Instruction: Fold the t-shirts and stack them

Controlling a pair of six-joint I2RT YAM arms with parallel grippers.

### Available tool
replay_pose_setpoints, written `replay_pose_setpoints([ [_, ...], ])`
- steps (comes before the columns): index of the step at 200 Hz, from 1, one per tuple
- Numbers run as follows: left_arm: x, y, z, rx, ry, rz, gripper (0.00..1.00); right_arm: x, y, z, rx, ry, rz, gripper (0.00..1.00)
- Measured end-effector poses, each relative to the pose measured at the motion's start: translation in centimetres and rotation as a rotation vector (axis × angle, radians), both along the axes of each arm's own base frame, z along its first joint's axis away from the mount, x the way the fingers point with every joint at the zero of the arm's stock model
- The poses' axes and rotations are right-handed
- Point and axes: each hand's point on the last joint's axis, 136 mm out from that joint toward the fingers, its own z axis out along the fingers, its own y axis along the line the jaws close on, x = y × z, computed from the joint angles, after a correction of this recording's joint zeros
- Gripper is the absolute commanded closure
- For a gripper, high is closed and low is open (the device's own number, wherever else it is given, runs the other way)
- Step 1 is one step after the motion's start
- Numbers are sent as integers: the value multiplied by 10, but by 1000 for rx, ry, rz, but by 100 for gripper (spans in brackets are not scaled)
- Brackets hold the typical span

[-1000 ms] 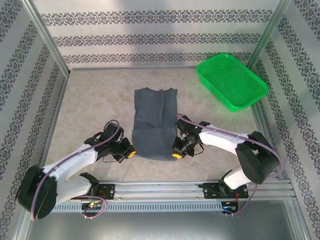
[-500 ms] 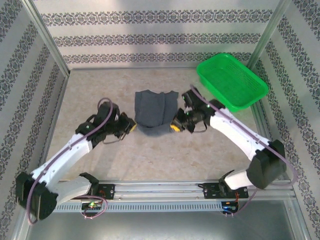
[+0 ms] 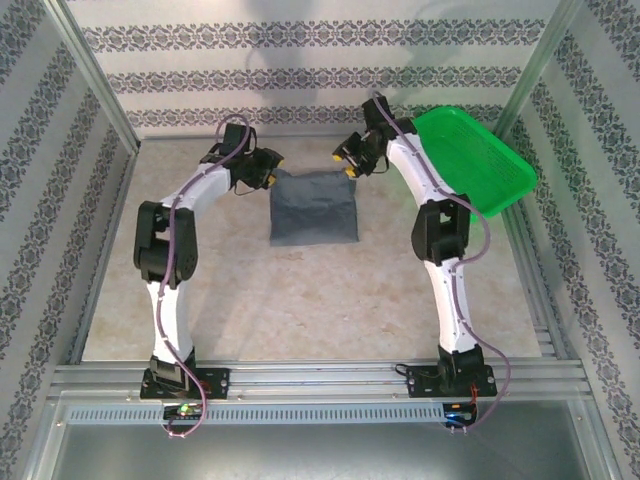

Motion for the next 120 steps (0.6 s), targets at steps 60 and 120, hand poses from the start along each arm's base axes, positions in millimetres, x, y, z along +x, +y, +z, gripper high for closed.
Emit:
replay_pose_setpoints([
  [60, -124, -12, 25, 36, 34, -29, 46, -85, -29, 44, -116, -18, 125, 53],
  [120, -242, -108, -17, 8, 65, -85, 38, -228, -57, 46, -29, -189, 70, 47],
])
